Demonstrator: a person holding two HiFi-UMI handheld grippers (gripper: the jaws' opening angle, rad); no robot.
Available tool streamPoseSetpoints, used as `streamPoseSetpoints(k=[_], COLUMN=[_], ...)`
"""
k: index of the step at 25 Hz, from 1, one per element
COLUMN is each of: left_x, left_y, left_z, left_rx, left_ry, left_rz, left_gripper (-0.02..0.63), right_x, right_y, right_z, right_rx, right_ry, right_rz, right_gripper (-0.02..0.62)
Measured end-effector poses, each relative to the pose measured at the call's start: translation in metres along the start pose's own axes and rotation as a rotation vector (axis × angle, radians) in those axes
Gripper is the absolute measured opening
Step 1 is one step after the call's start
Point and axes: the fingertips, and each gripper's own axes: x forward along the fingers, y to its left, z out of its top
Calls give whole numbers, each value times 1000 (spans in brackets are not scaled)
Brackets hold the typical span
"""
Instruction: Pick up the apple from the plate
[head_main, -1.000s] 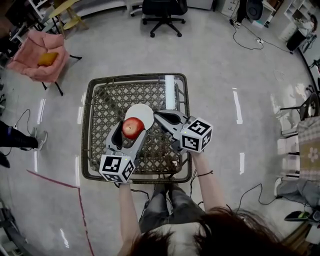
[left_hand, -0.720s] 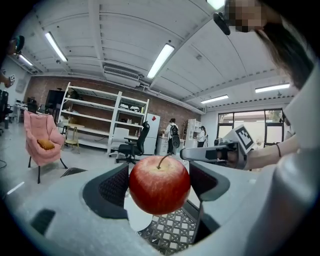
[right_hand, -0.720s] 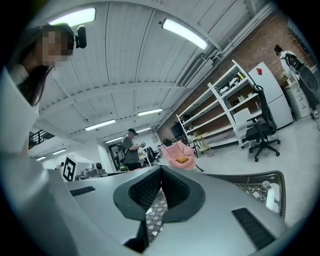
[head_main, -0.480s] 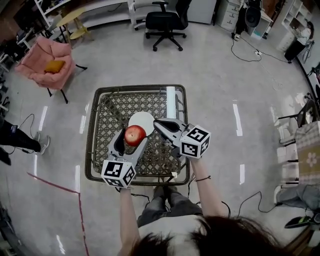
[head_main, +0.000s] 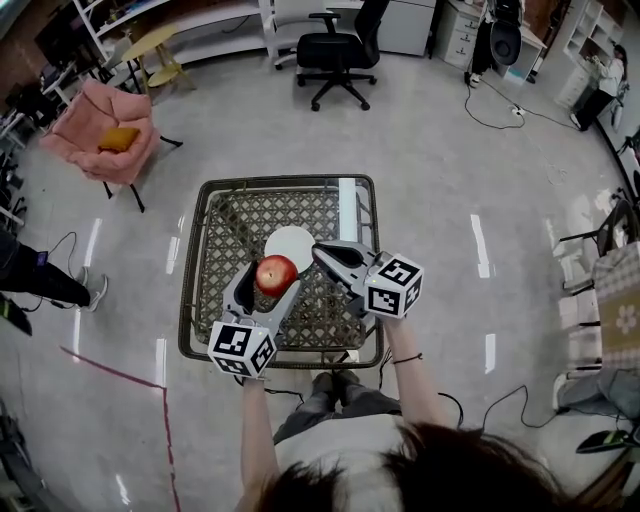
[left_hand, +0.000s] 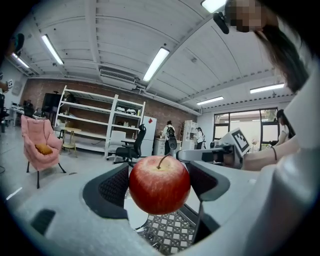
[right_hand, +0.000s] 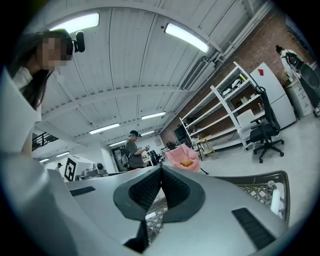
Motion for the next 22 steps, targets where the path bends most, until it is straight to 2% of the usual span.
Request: streamPoseSetpoints(k=[22], left_x=[-18], left_y=[-8], left_z=[7], left_rx=[22], left_ry=[-14], left_rz=[-19], left_gripper=[382], right_x=[-9], right_y=[32], right_z=[-3], right_rx=[-45], right_ry=[28], right_rz=[59], right_gripper=[9])
